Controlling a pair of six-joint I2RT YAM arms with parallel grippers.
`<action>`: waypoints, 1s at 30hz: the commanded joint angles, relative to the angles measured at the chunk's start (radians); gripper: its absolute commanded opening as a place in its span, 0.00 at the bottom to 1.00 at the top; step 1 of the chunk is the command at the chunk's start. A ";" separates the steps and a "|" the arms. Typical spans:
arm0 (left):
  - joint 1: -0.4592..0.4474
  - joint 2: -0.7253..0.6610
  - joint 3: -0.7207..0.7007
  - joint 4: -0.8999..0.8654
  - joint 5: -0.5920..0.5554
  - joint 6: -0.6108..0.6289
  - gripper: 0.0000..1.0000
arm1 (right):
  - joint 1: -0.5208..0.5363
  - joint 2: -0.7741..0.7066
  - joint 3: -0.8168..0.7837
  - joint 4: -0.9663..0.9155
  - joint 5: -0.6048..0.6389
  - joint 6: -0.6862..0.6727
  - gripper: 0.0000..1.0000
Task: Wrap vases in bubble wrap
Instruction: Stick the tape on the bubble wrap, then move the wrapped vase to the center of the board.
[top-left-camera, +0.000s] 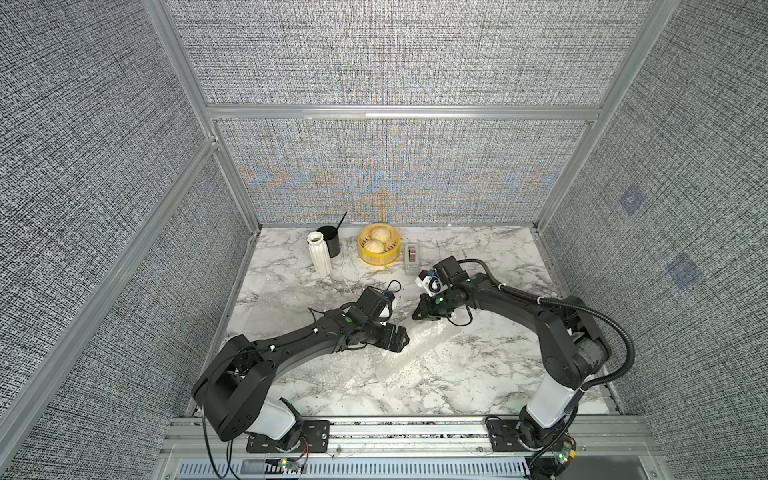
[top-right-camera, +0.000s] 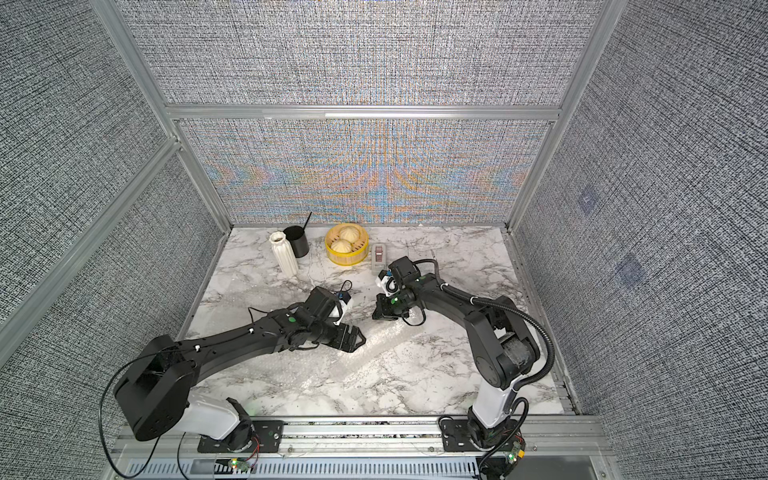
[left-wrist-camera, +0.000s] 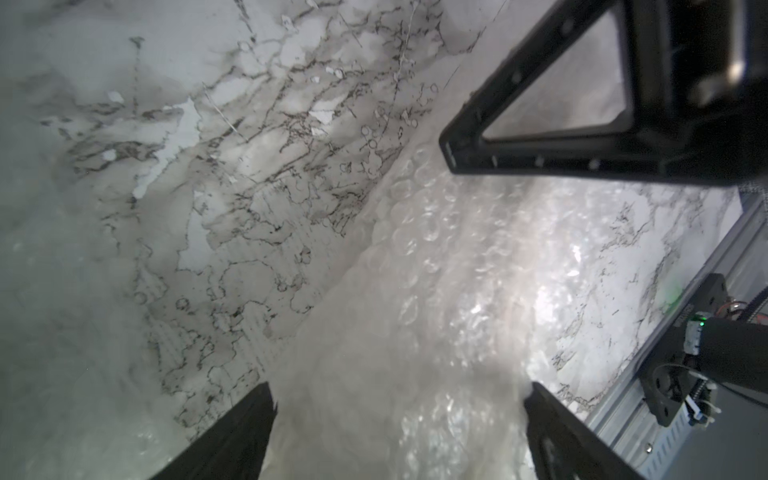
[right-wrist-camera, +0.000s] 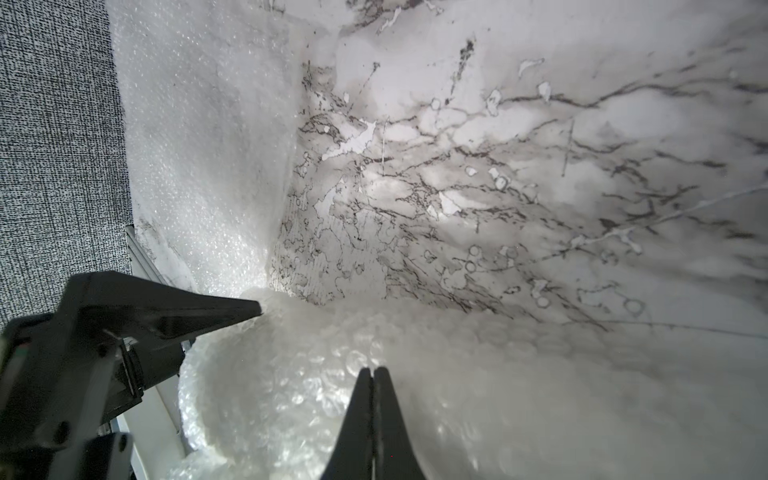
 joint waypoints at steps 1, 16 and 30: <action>0.002 0.024 0.019 -0.026 0.040 0.057 0.95 | -0.001 -0.021 0.022 -0.022 0.003 -0.018 0.02; -0.046 0.116 0.086 0.047 0.082 -0.136 0.66 | -0.101 -0.181 -0.032 -0.045 -0.024 0.011 0.02; -0.166 0.523 0.490 0.163 -0.006 -0.420 0.66 | -0.352 -0.326 -0.112 -0.097 0.089 0.049 0.02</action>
